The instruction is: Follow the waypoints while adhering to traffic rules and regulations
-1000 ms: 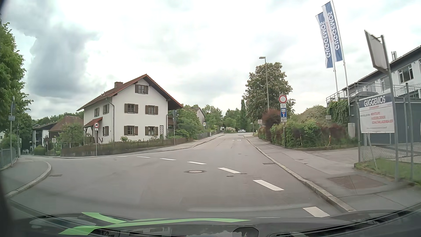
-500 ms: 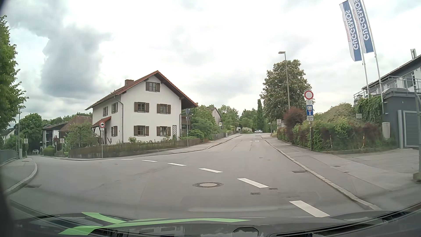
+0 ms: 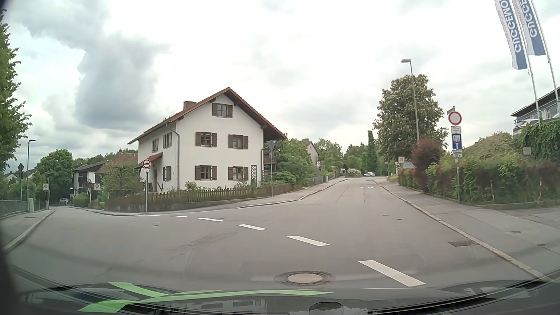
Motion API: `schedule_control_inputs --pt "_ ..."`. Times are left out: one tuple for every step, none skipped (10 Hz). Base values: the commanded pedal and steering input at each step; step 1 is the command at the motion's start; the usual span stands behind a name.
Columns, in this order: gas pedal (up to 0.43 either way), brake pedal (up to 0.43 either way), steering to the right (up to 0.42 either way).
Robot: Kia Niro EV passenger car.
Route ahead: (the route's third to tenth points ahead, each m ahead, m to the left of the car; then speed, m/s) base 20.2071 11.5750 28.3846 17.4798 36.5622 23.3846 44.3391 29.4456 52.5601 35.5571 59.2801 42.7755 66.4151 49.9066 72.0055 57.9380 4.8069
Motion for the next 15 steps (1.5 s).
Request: schedule_control_inputs --pt "0.087 0.000 -0.157" --pt "0.087 0.000 -0.164" --pt "0.087 0.000 -0.171" --pt "0.087 0.000 -0.183" --pt "0.087 0.000 -0.192" --pt "0.087 0.000 -0.201" --pt "0.087 0.000 -0.208" --pt "0.087 0.000 -0.213" --pt "0.087 0.000 -0.219" --pt "0.087 0.000 -0.221" --pt "0.087 0.000 -0.220" --pt "0.087 0.000 -0.220" --pt "0.087 0.000 -0.221" --pt "0.087 0.000 -0.223" --pt "0.087 0.000 -0.223"
